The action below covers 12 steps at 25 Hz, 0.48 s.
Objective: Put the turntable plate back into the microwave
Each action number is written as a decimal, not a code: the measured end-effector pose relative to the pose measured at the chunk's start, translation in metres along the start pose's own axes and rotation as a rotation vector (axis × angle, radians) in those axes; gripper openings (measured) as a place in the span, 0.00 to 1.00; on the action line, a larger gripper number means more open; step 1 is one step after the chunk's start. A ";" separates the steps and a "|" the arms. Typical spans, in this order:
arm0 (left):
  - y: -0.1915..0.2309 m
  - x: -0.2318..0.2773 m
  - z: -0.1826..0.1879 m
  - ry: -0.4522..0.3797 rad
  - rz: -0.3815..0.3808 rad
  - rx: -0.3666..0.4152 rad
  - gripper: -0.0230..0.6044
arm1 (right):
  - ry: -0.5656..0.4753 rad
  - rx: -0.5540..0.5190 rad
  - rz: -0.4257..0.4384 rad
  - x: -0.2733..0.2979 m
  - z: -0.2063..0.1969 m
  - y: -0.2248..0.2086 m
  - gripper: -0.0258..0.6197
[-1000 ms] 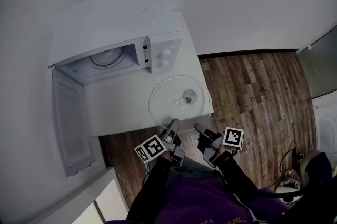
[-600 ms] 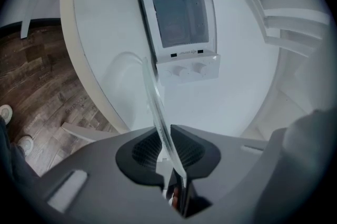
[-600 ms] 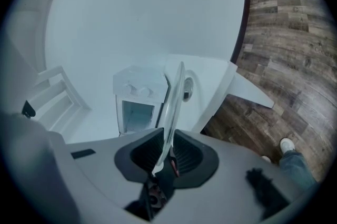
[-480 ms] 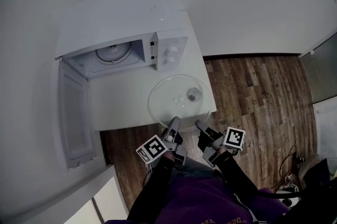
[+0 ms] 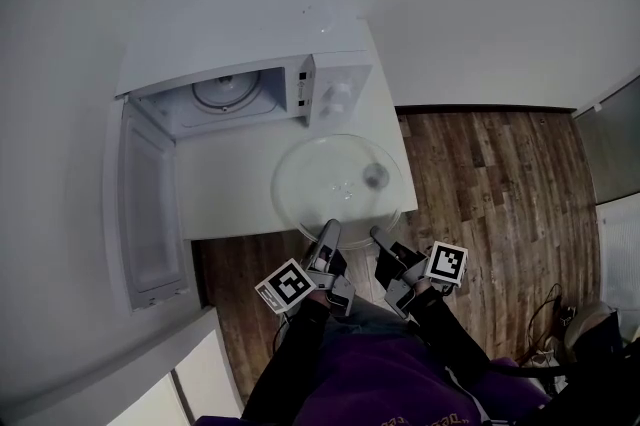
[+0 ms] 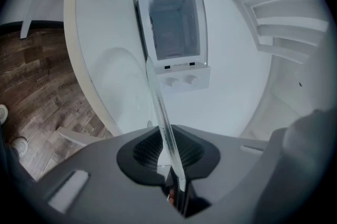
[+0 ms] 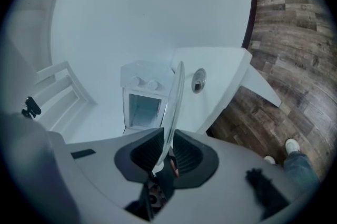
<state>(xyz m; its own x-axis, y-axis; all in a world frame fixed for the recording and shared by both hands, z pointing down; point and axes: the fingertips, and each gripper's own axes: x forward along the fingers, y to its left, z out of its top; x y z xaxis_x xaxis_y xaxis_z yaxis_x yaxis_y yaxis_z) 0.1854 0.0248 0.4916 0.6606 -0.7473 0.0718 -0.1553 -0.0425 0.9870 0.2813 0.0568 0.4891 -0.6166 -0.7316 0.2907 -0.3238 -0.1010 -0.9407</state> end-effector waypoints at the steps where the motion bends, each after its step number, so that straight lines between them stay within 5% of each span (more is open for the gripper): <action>1: -0.002 -0.003 0.002 -0.009 -0.004 0.000 0.11 | 0.008 -0.008 0.009 0.001 -0.001 0.004 0.13; 8: -0.011 -0.032 0.021 -0.089 -0.014 0.028 0.11 | 0.080 -0.075 0.070 0.016 -0.022 0.027 0.13; 12: -0.020 -0.049 0.037 -0.108 -0.019 0.139 0.11 | 0.107 -0.104 0.108 0.025 -0.034 0.042 0.13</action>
<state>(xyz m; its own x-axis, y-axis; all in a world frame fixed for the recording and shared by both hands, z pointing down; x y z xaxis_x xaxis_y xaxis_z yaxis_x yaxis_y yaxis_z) 0.1288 0.0382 0.4632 0.5825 -0.8123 0.0298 -0.2482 -0.1428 0.9581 0.2275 0.0574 0.4629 -0.7227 -0.6581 0.2110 -0.3207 0.0490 -0.9459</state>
